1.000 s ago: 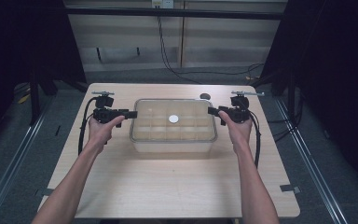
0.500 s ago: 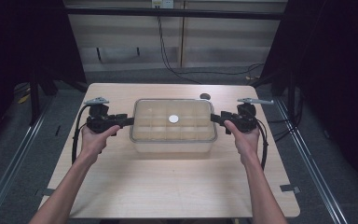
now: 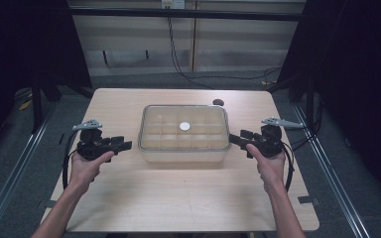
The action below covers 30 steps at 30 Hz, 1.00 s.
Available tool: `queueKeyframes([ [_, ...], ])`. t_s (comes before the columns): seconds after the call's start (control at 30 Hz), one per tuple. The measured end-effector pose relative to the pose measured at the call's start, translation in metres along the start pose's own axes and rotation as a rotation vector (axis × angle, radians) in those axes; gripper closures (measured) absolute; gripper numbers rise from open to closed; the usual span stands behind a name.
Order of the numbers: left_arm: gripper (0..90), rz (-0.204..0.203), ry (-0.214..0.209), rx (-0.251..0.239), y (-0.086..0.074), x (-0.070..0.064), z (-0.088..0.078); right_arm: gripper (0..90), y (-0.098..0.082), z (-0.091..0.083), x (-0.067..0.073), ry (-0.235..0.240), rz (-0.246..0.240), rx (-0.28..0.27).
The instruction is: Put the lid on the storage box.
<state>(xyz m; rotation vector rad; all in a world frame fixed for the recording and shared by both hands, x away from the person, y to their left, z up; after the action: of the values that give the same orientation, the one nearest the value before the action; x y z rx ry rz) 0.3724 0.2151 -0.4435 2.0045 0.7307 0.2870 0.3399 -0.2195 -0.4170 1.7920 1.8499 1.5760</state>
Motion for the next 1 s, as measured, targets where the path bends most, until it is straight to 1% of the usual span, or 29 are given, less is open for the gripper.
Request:
queueKeyframes([
  [0.03, 50.0, -0.004, 0.003, -0.002, -0.002, -0.002, -0.001, 38.9, -0.003, -0.004, 0.001, 0.016, 0.006, -0.006],
  [0.1, 46.0, 0.009, 0.017, 0.014, -0.006, -0.006, -0.002, 38.1, -0.007, -0.011, 0.002, 0.038, 0.029, -0.015],
  [0.13, 45.2, 0.014, 0.028, 0.015, -0.007, -0.009, -0.004, 38.0, -0.009, -0.013, 0.002, 0.039, 0.029, -0.015],
  [0.2, 43.5, 0.014, 0.016, 0.017, -0.010, -0.014, -0.006, 36.8, -0.018, -0.018, 0.002, 0.020, 0.015, -0.010],
  [0.27, 43.1, 0.038, 0.026, 0.034, -0.013, -0.018, -0.008, 36.3, -0.025, -0.022, 0.003, 0.021, 0.015, -0.008],
  [0.37, 41.5, 0.033, 0.032, 0.036, -0.017, -0.022, -0.013, 35.3, -0.037, -0.027, 0.004, 0.006, 0.011, -0.007],
  [0.4, 41.0, 0.035, 0.043, 0.031, -0.020, -0.024, -0.014, 35.3, -0.039, -0.029, 0.004, 0.008, 0.010, -0.006],
  [0.47, 38.1, 0.019, 0.042, 0.020, -0.026, -0.026, -0.017, 35.0, -0.047, -0.034, 0.004, 0.008, 0.006, -0.006],
  [0.53, 37.2, 0.013, 0.054, 0.013, -0.034, -0.030, -0.018, 34.5, -0.052, -0.038, 0.003, -0.003, 0.009, -0.005],
  [0.57, 37.2, 0.010, 0.056, 0.020, -0.038, -0.031, -0.019, 34.4, -0.055, -0.040, 0.003, 0.000, 0.014, -0.008],
  [0.6, 37.2, 0.009, 0.045, 0.032, -0.042, -0.033, -0.019, 34.1, -0.058, -0.042, 0.002, 0.001, 0.018, -0.012],
  [0.67, 37.2, 0.016, 0.044, 0.037, -0.045, -0.035, -0.020, 33.4, -0.063, -0.046, 0.001, -0.010, 0.015, -0.015],
  [0.7, 36.0, 0.025, 0.051, 0.045, -0.050, -0.039, -0.023, 33.1, -0.067, -0.048, 0.001, -0.015, 0.017, -0.018],
  [0.73, 34.4, 0.034, 0.047, 0.054, -0.053, -0.041, -0.025, 32.6, -0.069, -0.050, 0.000, -0.017, 0.014, -0.016],
  [0.8, 32.8, 0.043, 0.040, 0.053, -0.058, -0.047, -0.029, 32.4, -0.076, -0.054, -0.002, -0.034, 0.012, -0.012],
  [0.87, 31.3, 0.035, 0.025, 0.065, -0.064, -0.051, -0.032, 32.3, -0.083, -0.059, -0.005, -0.043, 0.011, -0.005],
  [0.97, 30.9, 0.039, 0.029, 0.074, -0.075, -0.055, -0.032, 31.8, -0.090, -0.065, -0.011, -0.061, 0.014, -0.015],
  [1.0, 30.9, 0.030, 0.027, 0.071, -0.079, -0.055, -0.032, 31.4, -0.091, -0.067, -0.012, -0.066, 0.016, -0.021],
])
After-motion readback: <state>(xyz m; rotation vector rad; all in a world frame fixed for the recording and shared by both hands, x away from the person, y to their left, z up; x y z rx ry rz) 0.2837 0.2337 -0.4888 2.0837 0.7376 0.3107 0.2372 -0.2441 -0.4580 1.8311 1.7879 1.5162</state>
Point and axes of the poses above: each handheld gripper's, and its own axes: z roughly forward along the jaws, y roughly out of its top, x roughly to its left, the point moved 5 cm from there along z, roughly forward along the jaws, and after that the axes turned 15 degrees about z, right-handed, at the moved point
